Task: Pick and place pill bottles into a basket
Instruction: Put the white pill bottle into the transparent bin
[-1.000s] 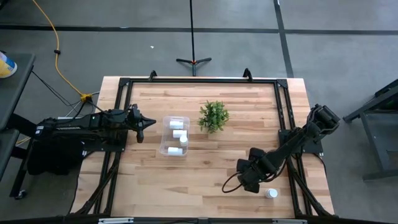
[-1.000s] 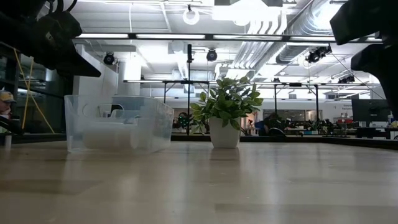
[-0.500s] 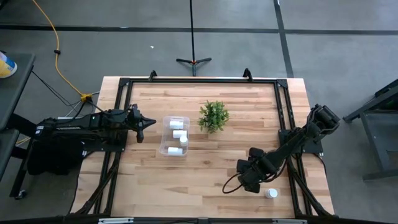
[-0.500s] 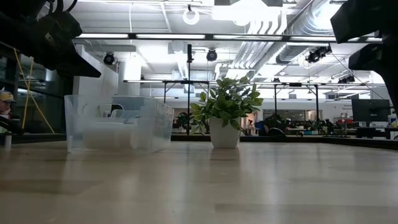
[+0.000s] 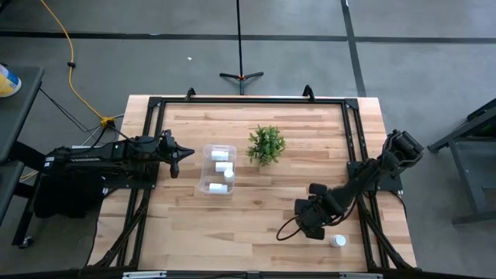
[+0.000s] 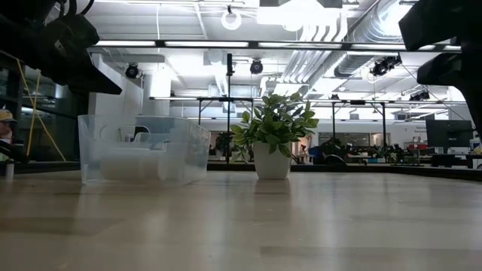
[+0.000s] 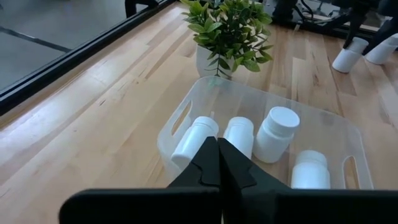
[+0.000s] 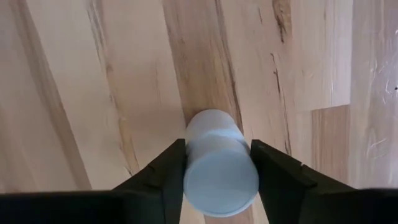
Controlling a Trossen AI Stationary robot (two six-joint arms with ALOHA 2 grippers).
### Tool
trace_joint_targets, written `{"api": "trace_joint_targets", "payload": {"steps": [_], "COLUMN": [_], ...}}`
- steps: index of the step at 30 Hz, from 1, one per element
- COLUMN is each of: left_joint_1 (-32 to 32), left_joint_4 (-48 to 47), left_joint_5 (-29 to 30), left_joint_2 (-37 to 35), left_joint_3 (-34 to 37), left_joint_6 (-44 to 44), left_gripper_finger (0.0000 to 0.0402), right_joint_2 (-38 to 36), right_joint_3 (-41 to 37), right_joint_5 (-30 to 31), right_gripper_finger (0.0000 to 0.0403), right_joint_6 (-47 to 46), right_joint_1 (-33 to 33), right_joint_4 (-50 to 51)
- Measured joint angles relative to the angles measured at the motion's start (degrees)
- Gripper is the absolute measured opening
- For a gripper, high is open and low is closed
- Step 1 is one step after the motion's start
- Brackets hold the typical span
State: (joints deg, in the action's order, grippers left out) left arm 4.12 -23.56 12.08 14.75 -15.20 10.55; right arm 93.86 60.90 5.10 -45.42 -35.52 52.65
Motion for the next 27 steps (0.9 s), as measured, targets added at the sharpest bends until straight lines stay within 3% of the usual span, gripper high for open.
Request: {"api": "trace_joint_targets", "payload": {"steps": [5, 10, 15, 19, 27], "left_joint_1": [0.0, 0.0, 0.0, 0.0, 0.0], "left_joint_4": [0.1, 0.1, 0.0, 0.0, 0.0], "left_joint_5": [0.3, 1.0, 1.0, 1.7, 2.3], "left_joint_2": [0.0, 0.0, 0.0, 0.0, 0.0], "left_joint_3": [0.0, 0.0, 0.0, 0.0, 0.0], "left_joint_6": [0.0, -0.2, -0.2, -0.2, -0.2], "left_gripper_finger": [0.0047, 0.0021, 0.0026, 0.0045, 0.0021], "right_joint_2": [0.0, -0.3, -2.8, -5.2, -6.6], "right_joint_3": [0.0, 0.2, 0.2, 0.2, 0.2], "right_joint_5": [-2.8, -3.1, -0.8, 1.4, 2.0], "right_gripper_finger": [0.0147, 0.0147, 0.0147, 0.0147, 0.0147], "right_joint_6": [-0.2, 0.5, 1.4, 4.4, 15.3], "right_joint_1": [2.0, 4.2, 6.7, 10.1, 18.8], "right_joint_4": [0.0, -0.6, -4.3, -9.2, -25.4]}}
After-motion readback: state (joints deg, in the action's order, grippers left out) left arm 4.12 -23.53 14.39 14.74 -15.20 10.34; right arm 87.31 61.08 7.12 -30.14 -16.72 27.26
